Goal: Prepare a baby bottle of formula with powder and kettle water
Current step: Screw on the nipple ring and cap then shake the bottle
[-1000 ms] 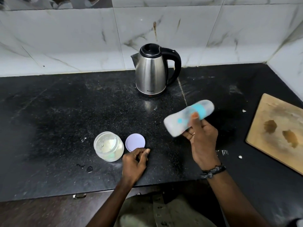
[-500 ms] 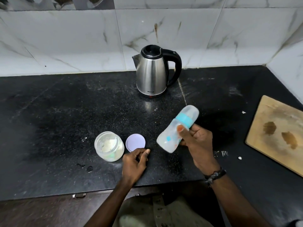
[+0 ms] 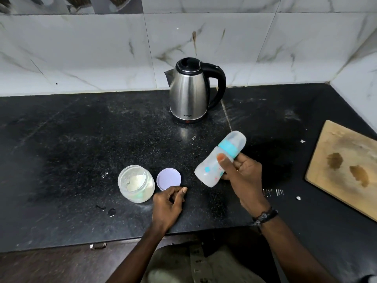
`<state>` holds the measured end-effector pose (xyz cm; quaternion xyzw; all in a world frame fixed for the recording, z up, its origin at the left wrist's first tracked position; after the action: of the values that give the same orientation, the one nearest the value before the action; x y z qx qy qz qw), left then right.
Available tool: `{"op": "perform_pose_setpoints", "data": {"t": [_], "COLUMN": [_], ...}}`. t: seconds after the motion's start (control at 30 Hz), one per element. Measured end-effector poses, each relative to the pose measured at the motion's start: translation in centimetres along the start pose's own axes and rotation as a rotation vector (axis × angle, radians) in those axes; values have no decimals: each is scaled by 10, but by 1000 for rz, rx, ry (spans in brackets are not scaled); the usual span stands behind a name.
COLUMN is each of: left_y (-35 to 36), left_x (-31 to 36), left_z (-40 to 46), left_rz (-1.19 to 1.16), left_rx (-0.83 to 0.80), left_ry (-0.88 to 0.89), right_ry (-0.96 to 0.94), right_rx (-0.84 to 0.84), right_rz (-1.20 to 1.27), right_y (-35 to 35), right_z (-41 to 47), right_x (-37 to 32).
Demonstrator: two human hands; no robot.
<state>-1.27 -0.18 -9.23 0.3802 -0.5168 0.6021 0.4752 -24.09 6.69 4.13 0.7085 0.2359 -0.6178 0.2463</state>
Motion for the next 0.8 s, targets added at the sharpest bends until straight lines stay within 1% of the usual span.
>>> {"op": "perform_pose_setpoints", "data": {"t": [0.03, 0.07, 0.13, 0.17, 0.2, 0.27, 0.3, 0.33, 0.4, 0.43, 0.47, 0.53, 0.57, 0.67, 0.7, 0.73, 0.8], "left_y": [0, 0, 1, 1, 0, 0, 0, 0, 0, 0, 0, 0, 0, 1, 1, 1, 0], "left_x": [1, 2, 2, 1, 0, 0, 0, 1, 0, -1, -2, -2, -2, 2, 2, 1, 0], "left_z": [0, 0, 0, 0, 0, 1, 0, 0, 1, 1, 1, 1, 1, 2, 1, 1, 1], "left_rz": [-2, -1, 9, 13, 11, -3, -6, -5, 5, 7, 8, 0, -1, 17, 26, 27, 9], "left_rx": [0, 1, 5, 8, 10, 9, 5, 4, 11, 13, 13, 8, 5, 4, 3, 4, 5], "left_ry": [7, 10, 10, 7, 5, 8, 12, 14, 5, 1, 0, 8, 14, 24, 27, 27, 24], "right_ry": [-16, -23, 25, 45, 52, 30, 18, -1, 48, 69, 63, 19, 11, 22, 3, -39, -93], "right_rx": [-4, 33, 154, 174, 135, -32, -71, -49, 75, 111, 92, -18, -38, 50, 71, 55, -39], "right_rz": [2, 47, 220, 246, 201, 48, 27, 54, 234, 265, 216, 85, 81, 212, 191, 104, -20], "right_y": [-1, -5, -15, -15, -11, 3, 5, 2, -9, -12, -11, -3, -2, -8, -10, -8, -1], "right_z": [0, 3, 6, 8, 9, 6, 4, 6, 10, 11, 12, 8, 6, 8, 10, 12, 13], "right_x": [-2, -4, -3, -3, -3, -1, -2, -6, -6, -5, -5, -4, -4, -7, -9, -11, -11]}}
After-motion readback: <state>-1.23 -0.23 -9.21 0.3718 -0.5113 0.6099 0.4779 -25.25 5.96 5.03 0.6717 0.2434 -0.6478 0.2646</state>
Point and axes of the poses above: each hand's wrist, its own z-axis towards the middle knuckle, its own y-axis out of the palm, x = y × z, the point moved 10 cm from there along z, towards the middle knuckle, and after that the axes turned 12 degrees about x, right-handed, at the moved point
